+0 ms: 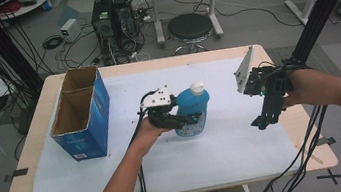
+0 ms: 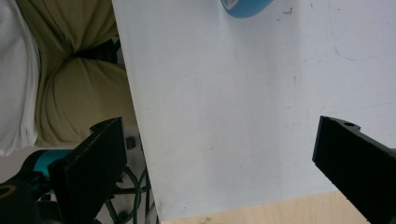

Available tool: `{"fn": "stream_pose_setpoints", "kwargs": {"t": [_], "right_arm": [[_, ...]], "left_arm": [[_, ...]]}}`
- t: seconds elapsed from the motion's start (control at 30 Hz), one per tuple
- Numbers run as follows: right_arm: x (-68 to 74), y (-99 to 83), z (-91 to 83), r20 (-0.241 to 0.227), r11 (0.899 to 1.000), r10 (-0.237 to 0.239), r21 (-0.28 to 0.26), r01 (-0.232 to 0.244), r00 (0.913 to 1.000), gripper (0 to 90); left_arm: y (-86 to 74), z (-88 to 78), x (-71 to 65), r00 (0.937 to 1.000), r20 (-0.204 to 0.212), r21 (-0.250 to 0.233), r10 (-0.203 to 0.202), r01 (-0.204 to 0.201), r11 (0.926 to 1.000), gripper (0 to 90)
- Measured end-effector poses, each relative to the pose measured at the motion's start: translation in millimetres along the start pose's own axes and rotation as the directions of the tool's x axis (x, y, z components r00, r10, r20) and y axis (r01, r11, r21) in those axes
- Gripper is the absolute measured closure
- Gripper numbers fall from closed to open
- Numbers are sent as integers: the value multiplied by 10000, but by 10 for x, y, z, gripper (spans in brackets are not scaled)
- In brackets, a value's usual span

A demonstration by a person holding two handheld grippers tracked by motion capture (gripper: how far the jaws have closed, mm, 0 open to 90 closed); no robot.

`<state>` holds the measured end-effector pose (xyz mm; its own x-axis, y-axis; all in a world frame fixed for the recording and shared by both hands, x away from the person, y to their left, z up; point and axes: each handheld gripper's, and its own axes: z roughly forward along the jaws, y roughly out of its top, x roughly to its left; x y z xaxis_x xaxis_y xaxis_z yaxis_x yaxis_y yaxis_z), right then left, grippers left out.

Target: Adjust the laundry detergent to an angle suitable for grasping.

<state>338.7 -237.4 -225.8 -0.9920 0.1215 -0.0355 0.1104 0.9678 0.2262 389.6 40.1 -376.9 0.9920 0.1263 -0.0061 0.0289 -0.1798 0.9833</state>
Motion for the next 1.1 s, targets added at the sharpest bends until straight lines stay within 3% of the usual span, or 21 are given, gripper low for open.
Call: {"fn": "stream_pose_setpoints", "kwargs": {"t": [0.23, 0.33, 0.53, 0.67, 1.07, 1.1], "right_arm": [[-3, 28, 10, -38, 9999, 115, 75, -115, 9999, 23], [-20, 35, 20, -53, 10000, 23, 27, -23, 10000, 23], [-37, 28, 22, -70, 9999, 117, 2, -117, 9999, 23], [-62, 14, 23, -80, 9999, 140, 10, -139, 9999, 23], [-73, 19, 32, -100, 9999, 154, 44, -153, 9998, 23], [-73, 18, 31, -90, 9999, 168, 33, -168, 9998, 23]], "left_arm": [[-62, -29, 76, 9984, 554, 42, 52, -55, 10000, 444], [-108, 11, 101, 9955, 887, 16, 338, -340, 9994, 445], [-198, 60, 179, 9931, 1168, -178, 137, -117, 9998, 447], [-231, 120, 175, 9894, 1443, -45, 131, -126, 9999, 446], [-352, 269, 136, 9866, 1632, 411, 48, -117, 9991, 446], [-364, 265, 135, 9871, 1599, 235, 66, -105, 9997, 446]]}}
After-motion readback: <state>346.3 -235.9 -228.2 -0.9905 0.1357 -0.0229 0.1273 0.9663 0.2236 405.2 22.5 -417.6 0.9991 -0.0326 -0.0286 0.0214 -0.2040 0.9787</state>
